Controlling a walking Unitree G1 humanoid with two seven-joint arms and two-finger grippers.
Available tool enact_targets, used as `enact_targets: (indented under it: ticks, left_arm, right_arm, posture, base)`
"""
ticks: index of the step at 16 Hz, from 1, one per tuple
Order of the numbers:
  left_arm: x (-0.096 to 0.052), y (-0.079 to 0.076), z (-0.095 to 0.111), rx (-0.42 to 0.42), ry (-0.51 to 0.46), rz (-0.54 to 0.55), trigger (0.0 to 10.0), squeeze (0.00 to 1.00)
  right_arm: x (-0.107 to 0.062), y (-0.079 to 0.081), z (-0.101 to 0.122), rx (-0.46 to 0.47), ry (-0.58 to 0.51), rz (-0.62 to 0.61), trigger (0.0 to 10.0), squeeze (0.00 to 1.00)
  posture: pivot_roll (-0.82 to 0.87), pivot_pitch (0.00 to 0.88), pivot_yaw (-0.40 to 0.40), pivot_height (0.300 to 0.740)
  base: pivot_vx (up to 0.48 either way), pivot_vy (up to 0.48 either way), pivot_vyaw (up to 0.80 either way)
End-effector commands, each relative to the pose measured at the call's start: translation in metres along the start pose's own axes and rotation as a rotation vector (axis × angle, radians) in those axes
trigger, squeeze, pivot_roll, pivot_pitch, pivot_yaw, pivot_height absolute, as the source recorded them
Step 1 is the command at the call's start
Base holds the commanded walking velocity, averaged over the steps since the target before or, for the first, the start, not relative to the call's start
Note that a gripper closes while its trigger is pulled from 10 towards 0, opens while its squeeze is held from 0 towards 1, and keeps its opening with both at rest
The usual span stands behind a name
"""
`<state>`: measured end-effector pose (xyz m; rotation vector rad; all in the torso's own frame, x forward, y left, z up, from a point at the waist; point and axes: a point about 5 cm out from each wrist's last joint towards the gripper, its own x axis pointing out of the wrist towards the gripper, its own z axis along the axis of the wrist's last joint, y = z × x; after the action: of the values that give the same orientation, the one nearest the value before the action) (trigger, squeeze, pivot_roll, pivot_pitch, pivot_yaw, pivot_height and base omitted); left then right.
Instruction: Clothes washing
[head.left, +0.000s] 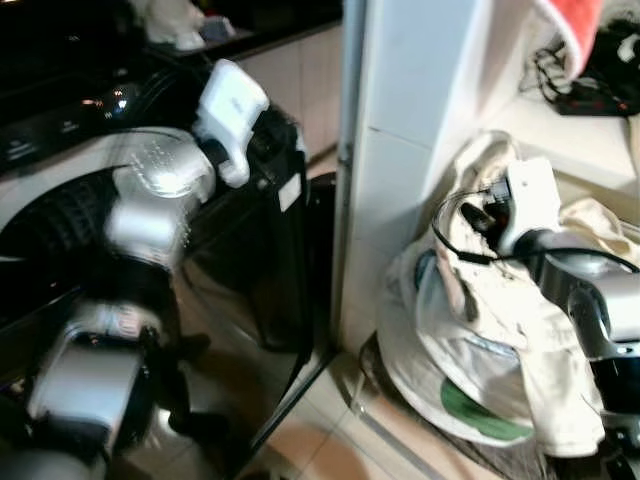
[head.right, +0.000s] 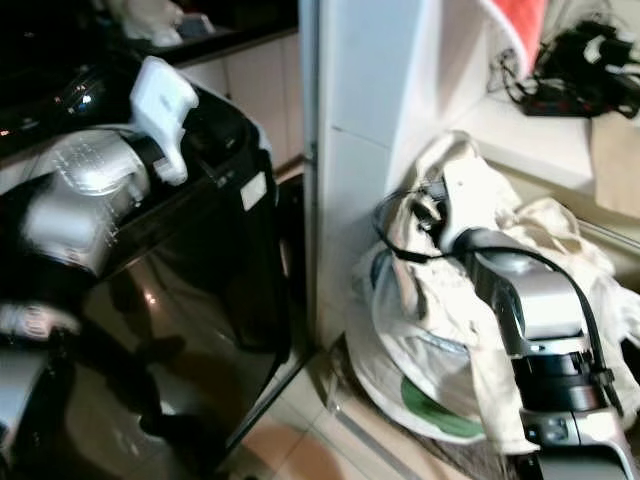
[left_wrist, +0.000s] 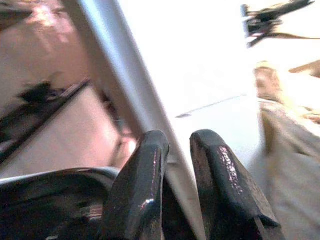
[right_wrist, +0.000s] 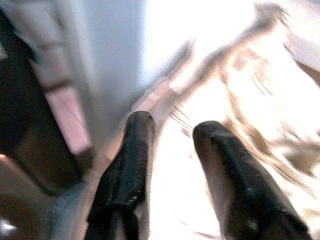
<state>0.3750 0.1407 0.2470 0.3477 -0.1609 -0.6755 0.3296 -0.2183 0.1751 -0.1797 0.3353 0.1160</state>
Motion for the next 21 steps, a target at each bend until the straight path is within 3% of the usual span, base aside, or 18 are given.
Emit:
enact_targets:
  ticks: [1, 3, 6, 8, 10, 13, 14, 15, 17, 21]
  left_arm:
    - [-0.001, -0.026, 0.001, -0.010, -0.039, -0.084, 10.0, 0.00]
    - [-0.005, -0.050, -0.003, -0.080, -0.060, -0.118, 10.0, 0.00]
    - [-0.009, -0.065, -0.005, -0.151, -0.079, -0.135, 10.0, 0.00]
    - [-0.018, -0.077, -0.004, -0.173, -0.077, -0.190, 10.0, 0.00]
    - [-0.025, -0.085, -0.003, -0.184, -0.079, -0.255, 10.0, 0.00]
    - [-0.036, -0.098, 0.001, -0.208, -0.085, -0.403, 10.0, 0.00]
    - [-0.038, -0.101, 0.002, -0.213, -0.091, -0.427, 10.0, 0.00]
    - [-0.039, -0.102, 0.001, -0.208, -0.091, -0.432, 10.0, 0.00]
    - [-0.040, -0.105, 0.000, -0.202, -0.082, -0.441, 10.0, 0.00]
    - [-0.042, -0.106, -0.001, -0.209, -0.058, -0.457, 10.0, 0.00]
  right_arm:
    - [0.006, -0.014, -0.006, -0.021, 0.007, -0.102, 10.0, 1.00]
    - [0.010, -0.038, -0.016, -0.011, 0.012, -0.250, 10.0, 1.00]
    - [0.007, -0.068, -0.028, 0.073, 0.033, -0.406, 10.0, 1.00]
    - [-0.001, -0.091, -0.037, 0.180, 0.037, -0.558, 10.0, 1.00]
    - [-0.008, -0.104, -0.051, 0.254, 0.066, -0.647, 10.0, 1.00]
    - [-0.012, -0.109, -0.074, 0.361, 0.131, -0.663, 10.0, 0.98]
    - [-0.011, -0.106, -0.080, 0.392, 0.148, -0.637, 10.0, 0.32]
    - [-0.009, -0.103, -0.083, 0.407, 0.153, -0.606, 10.0, 0.00]
    - [-0.004, -0.093, -0.093, 0.495, 0.168, -0.538, 10.0, 0.00]
    - [-0.003, -0.087, -0.112, 0.570, 0.211, -0.547, 10.0, 0.00]
  posture:
    - [-0.04, 0.000, 0.044, 0.740]
    - [-0.04, 0.000, 0.044, 0.740]
    - [-0.04, 0.000, 0.039, 0.740]
    - [-0.04, 0.000, 0.036, 0.740]
    - [-0.04, 0.000, 0.035, 0.740]
    - [-0.04, 0.000, 0.036, 0.740]
    - [-0.04, 0.000, 0.037, 0.740]
    - [-0.04, 0.000, 0.037, 0.740]
    - [-0.04, 0.000, 0.038, 0.740]
    - [-0.04, 0.000, 0.034, 0.740]
  base:
    - [0.000, 0.000, 0.00]
    - [0.000, 0.000, 0.00]
    - [0.000, 0.000, 0.00]
    - [0.000, 0.000, 0.00]
    - [0.000, 0.000, 0.00]
    - [0.000, 0.000, 0.00]
    - [0.000, 0.000, 0.00]
    - [0.000, 0.000, 0.00]
    - [0.000, 0.000, 0.00]
    - [0.000, 0.000, 0.00]
